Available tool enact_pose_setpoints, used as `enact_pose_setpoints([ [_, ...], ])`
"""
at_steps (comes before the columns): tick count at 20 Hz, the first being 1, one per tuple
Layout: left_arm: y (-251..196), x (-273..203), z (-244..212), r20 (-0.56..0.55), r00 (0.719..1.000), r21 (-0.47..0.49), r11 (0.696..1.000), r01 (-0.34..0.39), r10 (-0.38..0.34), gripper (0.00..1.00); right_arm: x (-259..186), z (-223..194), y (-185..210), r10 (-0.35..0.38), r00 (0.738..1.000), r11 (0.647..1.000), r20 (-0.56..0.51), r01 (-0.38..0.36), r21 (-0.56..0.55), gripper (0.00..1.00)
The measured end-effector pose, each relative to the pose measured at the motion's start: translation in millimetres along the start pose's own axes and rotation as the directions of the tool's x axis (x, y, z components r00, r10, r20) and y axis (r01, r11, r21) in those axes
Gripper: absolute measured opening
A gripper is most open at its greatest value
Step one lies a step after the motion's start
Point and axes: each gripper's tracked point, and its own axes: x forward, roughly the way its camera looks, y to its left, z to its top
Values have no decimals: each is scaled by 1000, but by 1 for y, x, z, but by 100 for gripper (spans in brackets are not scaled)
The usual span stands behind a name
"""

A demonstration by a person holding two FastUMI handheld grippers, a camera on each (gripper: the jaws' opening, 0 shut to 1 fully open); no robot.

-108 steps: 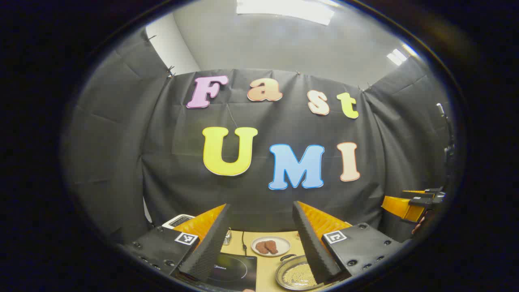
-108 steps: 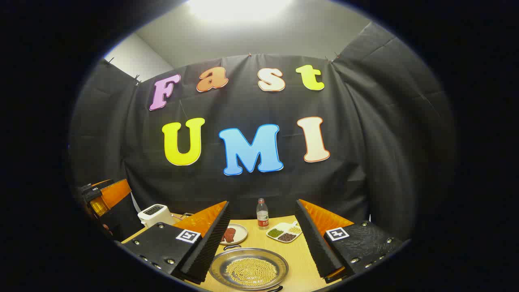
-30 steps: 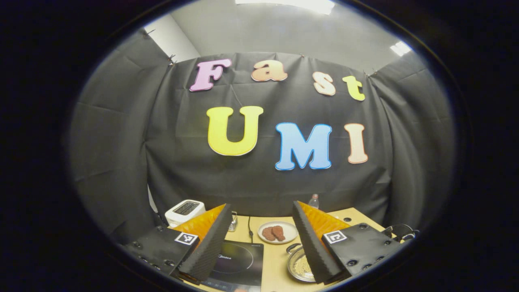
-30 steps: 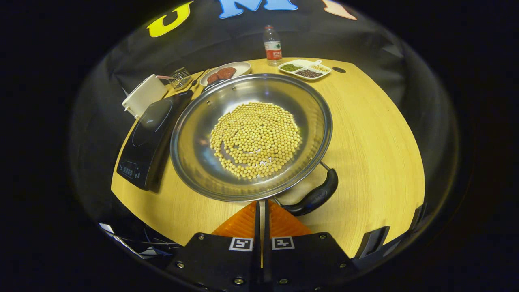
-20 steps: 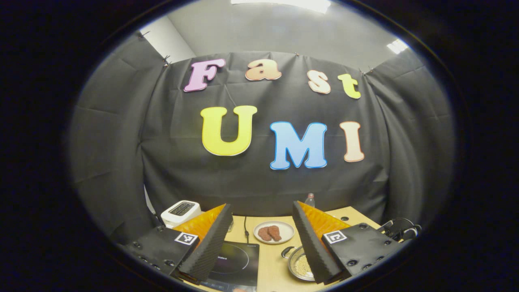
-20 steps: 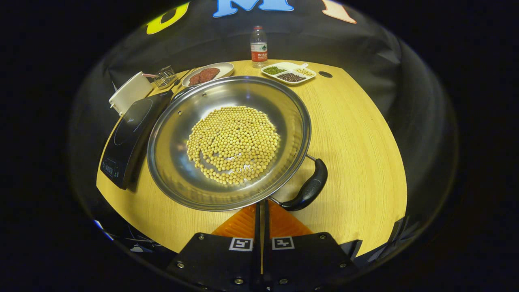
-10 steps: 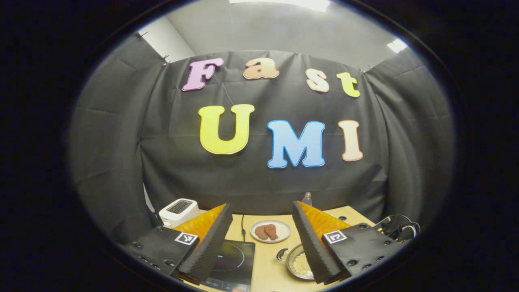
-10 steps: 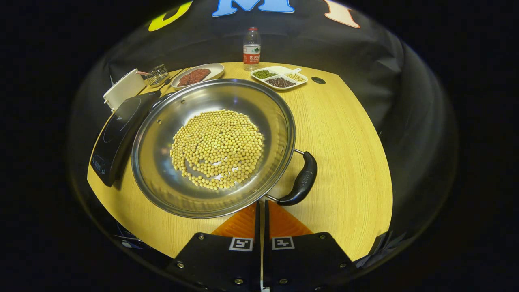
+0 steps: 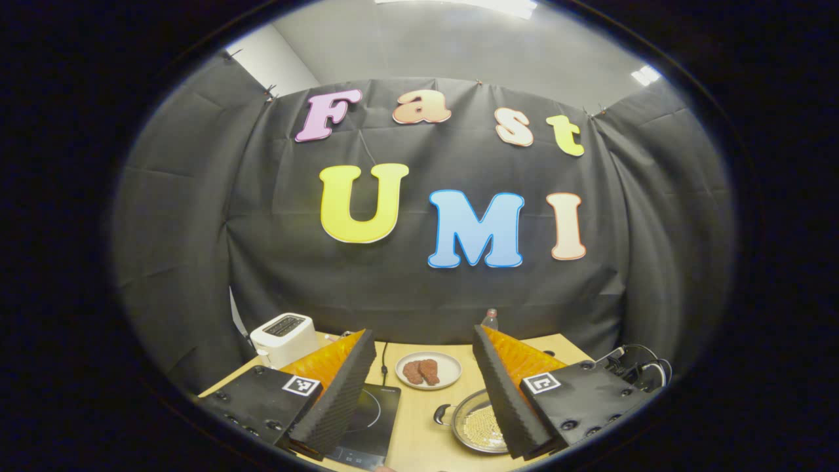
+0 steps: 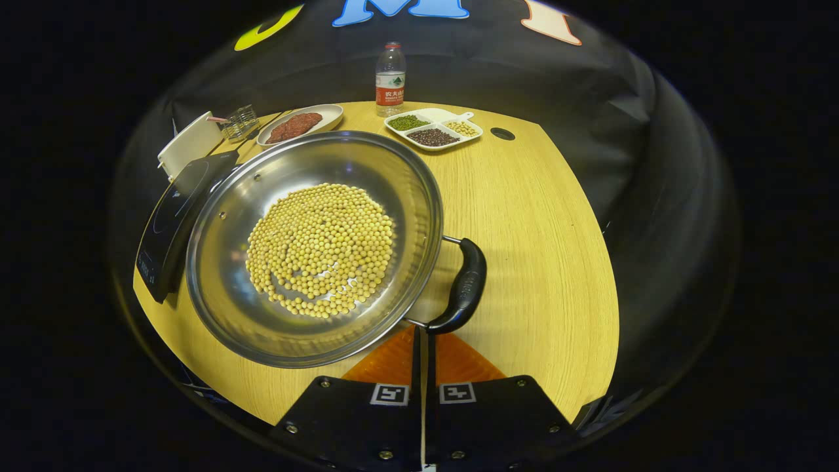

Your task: First push the handle of the pot to place it horizontally, then grasp the pot with both hands and set it on the induction cooktop.

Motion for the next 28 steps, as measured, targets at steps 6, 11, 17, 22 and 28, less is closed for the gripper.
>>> enact_pose_setpoints([
  [6, 1, 3, -4, -11, 999, -22, 998, -51, 51, 97, 11, 17, -13, 11, 1000, 1000, 15, -11, -8, 3],
  [11, -7, 8, -15, -37, 999, -14, 999, -29, 29, 95, 15, 29, -19, -3, 1000, 1000, 22, 3, -10, 2],
  [17, -10, 28, -35, -72, 997, -24, 999, 33, -34, 95, 5, 30, -21, -26, 999, 999, 44, 25, 43, 2],
  [22, -14, 43, -61, -113, 989, -26, 995, 95, -97, 95, -33, 30, -22, -31, 991, 992, 130, 14, 129, 49],
  [28, -27, 69, -120, -206, 969, -32, 990, 135, -138, 95, -57, 42, -20, -42, 966, 980, 255, -10, 199, 92],
])
